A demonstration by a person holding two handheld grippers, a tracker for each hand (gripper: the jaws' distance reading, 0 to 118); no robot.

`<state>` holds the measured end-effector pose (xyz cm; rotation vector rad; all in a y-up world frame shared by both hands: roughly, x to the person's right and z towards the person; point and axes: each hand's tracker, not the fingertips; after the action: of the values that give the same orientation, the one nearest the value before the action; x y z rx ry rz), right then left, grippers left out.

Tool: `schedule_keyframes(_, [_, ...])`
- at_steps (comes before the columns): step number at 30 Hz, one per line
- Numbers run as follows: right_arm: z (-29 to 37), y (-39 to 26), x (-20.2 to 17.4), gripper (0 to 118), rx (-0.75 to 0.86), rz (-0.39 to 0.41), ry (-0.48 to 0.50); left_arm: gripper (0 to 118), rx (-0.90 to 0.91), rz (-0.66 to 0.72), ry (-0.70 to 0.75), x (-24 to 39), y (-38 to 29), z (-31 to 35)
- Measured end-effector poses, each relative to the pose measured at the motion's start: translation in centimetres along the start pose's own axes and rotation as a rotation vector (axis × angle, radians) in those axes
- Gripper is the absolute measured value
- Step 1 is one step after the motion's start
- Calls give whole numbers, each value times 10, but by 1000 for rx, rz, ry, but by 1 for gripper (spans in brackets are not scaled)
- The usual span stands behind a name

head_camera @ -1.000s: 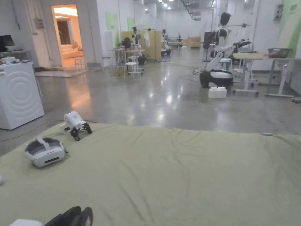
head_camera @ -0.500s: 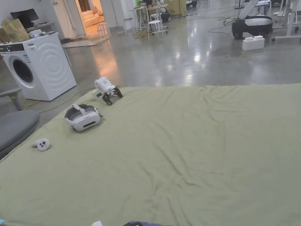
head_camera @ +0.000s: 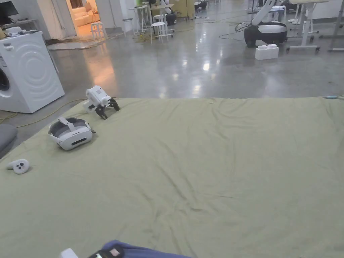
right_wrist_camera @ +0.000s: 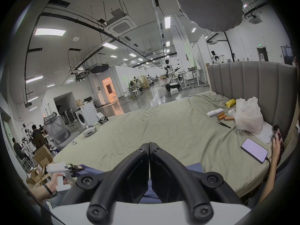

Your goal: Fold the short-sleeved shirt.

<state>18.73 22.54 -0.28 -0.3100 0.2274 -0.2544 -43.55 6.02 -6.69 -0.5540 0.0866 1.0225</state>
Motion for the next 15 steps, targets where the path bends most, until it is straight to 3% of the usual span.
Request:
schedule_keyframes(2, [-1, -2, 1, 0, -3, -3, -1, 6, 14, -250, 90, 35, 10, 16])
schedule_keyframes(4, [-3, -4, 3, 0, -3, -16, -1, 7, -5, -382, 68, 71, 2, 21])
schedule_keyframes(7, [-4, -7, 4, 0, 4, -63, 1, 7, -56, -476, -59, 128, -54, 3])
schedule_keyframes(11, [7, -5, 8, 0, 6, -77, 3, 8, -250, -628, -87, 178, -158, -56])
schedule_keyframes(13, [14, -7, 9, 0, 8, -66, -17, 23, -320, -755, -68, 191, -202, -86])
schedule_keyframes(14, [17, -6, 9, 0, 6, -66, -23, 38, -339, -790, -64, 194, -217, -95])
schedule_keyframes(15, [21, -7, 11, 0, 3, -70, -31, 67, -350, -809, -27, 197, -229, -107])
